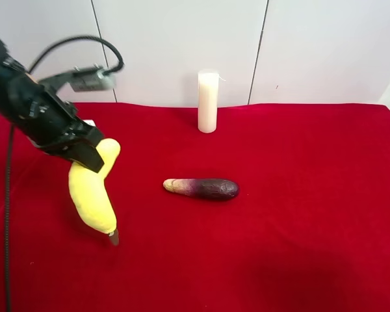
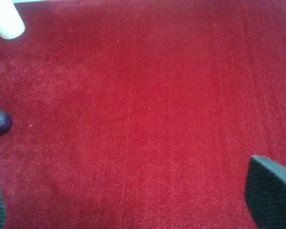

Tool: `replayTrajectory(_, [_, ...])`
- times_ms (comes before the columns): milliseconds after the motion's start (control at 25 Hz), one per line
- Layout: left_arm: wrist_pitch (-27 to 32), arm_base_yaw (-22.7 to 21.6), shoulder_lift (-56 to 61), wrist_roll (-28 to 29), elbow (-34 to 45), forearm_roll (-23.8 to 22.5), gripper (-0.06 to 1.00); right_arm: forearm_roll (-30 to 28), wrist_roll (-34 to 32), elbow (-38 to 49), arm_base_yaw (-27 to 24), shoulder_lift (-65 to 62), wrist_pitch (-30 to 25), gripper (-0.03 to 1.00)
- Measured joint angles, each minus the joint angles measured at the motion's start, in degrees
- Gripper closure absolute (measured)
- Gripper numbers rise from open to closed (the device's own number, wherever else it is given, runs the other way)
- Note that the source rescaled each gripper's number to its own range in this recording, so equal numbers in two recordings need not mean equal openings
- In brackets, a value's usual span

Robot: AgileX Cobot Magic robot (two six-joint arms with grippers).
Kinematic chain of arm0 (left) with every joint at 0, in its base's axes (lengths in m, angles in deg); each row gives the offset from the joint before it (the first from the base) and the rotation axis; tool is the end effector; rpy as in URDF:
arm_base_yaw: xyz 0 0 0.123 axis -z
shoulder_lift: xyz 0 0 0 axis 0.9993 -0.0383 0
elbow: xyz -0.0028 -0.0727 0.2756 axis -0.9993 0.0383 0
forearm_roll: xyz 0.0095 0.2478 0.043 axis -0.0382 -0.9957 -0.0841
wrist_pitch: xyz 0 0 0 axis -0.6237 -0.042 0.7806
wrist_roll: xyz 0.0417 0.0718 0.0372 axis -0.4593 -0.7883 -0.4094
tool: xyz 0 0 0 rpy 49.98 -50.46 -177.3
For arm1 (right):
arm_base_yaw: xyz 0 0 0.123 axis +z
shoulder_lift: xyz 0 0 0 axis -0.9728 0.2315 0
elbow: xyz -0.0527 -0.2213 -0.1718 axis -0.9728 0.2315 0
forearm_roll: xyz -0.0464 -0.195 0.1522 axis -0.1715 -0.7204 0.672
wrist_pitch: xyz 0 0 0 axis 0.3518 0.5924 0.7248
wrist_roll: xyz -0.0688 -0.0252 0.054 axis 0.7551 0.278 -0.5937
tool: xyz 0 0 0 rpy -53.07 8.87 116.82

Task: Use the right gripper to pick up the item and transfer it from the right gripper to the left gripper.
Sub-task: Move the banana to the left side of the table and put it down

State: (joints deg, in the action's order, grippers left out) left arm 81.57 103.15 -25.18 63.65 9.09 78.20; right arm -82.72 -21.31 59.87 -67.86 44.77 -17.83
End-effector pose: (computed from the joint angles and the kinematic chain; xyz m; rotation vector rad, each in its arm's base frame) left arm 0.2843 -0.1096 0.2166 0.6140 2.7895 -0.5202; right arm -0.0033 -0.0069 0.2742 -0.0351 2.0558 0.0710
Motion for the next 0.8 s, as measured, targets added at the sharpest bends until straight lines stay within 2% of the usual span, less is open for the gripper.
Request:
replayTrajectory(200, [0.1, -1.2, -7.7, -1.9, -6.0, -0.3, 0.94, 0.0, 0.0, 0.0, 0.0, 0.0, 0.0, -0.03])
replayTrajectory(480, [2.3, -5.6, -15.4, -3.1, -14.8, -1.8, 0.94, 0.0, 0.0, 0.0, 0.0, 0.0, 0.0, -0.03])
replayTrajectory(800, [0.2, -7.0, -17.7, -4.4, -15.5, -6.1, 0.94, 0.0, 0.0, 0.0, 0.0, 0.0, 0.0, -0.03])
